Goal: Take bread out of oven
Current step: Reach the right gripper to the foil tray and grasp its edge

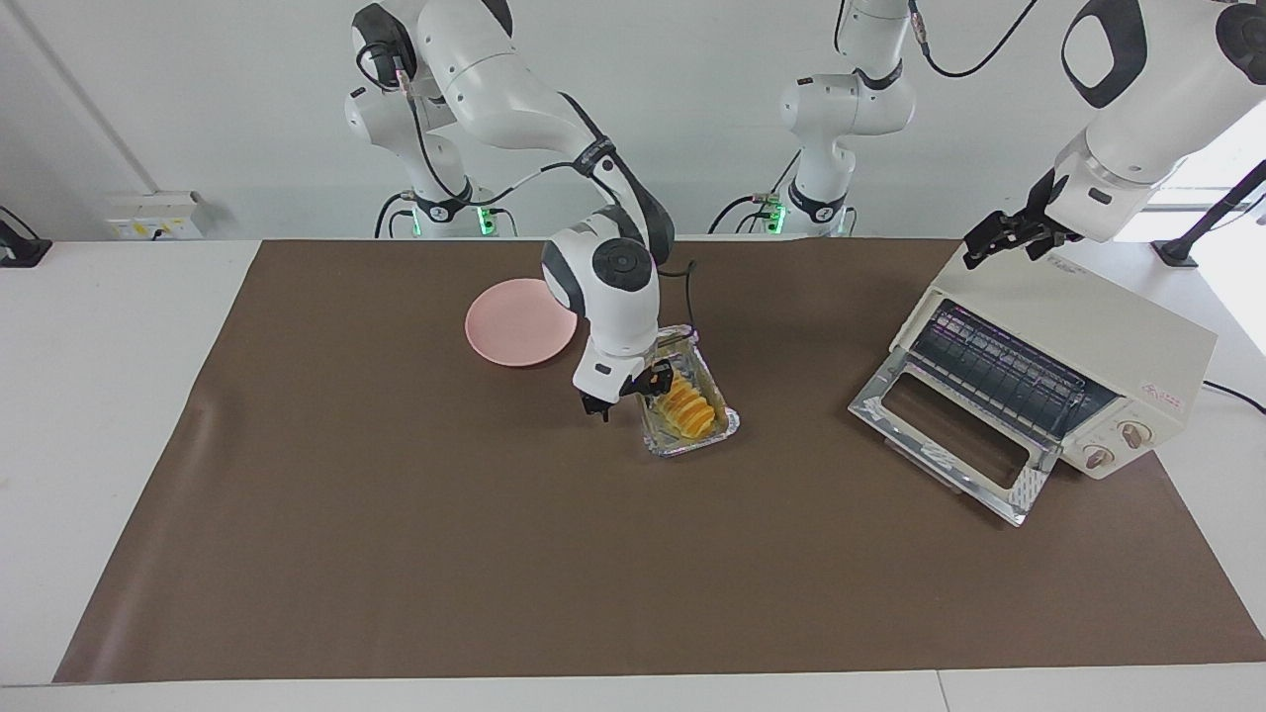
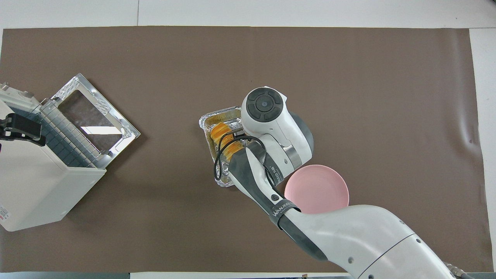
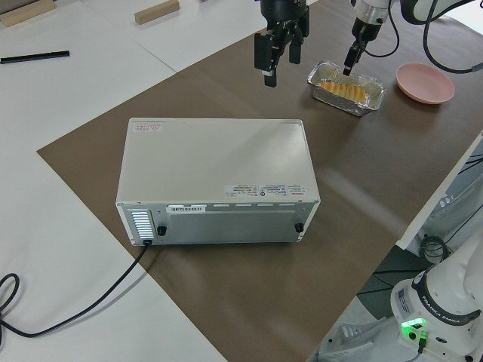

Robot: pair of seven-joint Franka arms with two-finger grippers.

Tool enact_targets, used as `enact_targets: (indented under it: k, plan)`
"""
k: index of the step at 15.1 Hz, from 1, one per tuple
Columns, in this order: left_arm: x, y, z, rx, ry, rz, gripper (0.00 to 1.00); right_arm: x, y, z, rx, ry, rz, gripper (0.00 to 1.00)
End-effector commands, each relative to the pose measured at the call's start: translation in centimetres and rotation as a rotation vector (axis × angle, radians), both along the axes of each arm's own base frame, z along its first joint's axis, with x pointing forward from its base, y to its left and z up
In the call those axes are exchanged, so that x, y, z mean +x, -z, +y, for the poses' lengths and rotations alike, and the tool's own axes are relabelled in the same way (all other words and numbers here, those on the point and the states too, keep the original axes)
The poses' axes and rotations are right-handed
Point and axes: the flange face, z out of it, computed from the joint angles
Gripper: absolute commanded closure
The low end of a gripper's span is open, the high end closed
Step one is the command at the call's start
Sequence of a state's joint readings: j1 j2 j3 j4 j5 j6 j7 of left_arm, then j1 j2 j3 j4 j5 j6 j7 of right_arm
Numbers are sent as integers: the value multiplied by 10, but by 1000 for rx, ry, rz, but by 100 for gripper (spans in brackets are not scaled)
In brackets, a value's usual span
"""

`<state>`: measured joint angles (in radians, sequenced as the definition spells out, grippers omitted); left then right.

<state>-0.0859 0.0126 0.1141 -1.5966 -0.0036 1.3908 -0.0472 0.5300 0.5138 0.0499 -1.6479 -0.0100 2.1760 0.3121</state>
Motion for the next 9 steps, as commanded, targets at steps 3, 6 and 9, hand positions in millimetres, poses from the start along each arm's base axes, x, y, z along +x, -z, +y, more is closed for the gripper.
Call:
enact_targets:
  k: [3, 6, 9]
  plan:
    - [-3, 3, -6, 13, 35, -37, 0, -9, 2, 10, -5, -26, -24, 100]
    - [-1, 5, -17, 14, 55, -36, 0, -11, 1, 12, -7, 1, -21, 100]
    - [-2, -2, -41, 15, 93, -33, 0, -9, -5, 14, -2, 3, -25, 100]
